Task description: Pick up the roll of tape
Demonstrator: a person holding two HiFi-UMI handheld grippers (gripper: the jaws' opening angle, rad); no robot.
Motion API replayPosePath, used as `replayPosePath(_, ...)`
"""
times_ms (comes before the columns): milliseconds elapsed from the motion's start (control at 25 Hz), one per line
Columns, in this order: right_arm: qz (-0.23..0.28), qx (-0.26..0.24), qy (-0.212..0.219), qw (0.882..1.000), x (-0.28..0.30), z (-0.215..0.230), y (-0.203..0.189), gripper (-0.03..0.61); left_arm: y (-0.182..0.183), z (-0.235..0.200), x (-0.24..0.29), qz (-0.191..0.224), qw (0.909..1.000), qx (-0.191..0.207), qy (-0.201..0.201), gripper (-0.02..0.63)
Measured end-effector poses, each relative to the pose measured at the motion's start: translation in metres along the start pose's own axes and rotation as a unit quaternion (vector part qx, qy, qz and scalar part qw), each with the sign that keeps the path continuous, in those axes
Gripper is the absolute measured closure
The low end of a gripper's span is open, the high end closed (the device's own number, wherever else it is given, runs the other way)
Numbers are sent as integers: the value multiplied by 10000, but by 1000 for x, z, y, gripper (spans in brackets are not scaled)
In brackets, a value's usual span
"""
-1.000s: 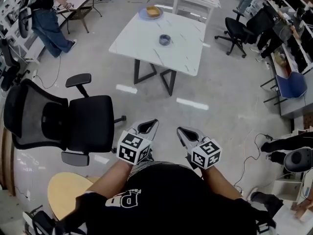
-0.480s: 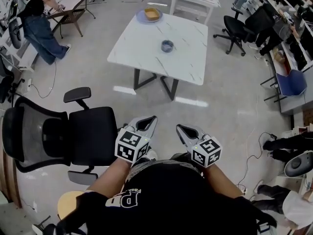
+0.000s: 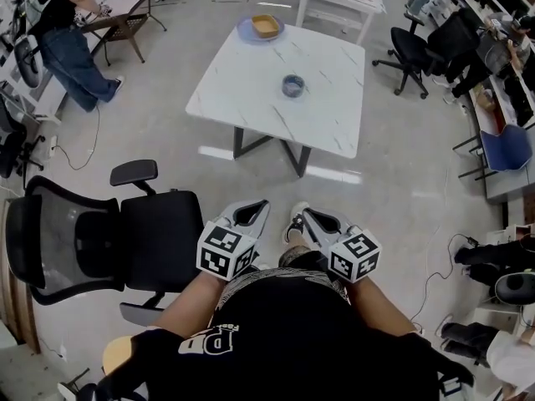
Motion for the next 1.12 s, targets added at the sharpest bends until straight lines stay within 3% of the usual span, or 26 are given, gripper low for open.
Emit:
replayPosePath(280,-16,26,215,9998,44,48,23,578,19,-31,41,-157,9997,-58,164,555)
replayPosePath(800,-133,109,558,9983,129,195,115,578,125,-98,175,-213,9986,-167,447,555)
replayPosePath(1120,-197,119,667,9975,151,272,147,578,176,-117,252,-219,9985,-57,495,555)
Point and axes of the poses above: the fingertips, and each gripper's own axes: x forward along the fingers, z to its right, y out of its top, the point moved 10 cm from there along -x, backward along the fingers
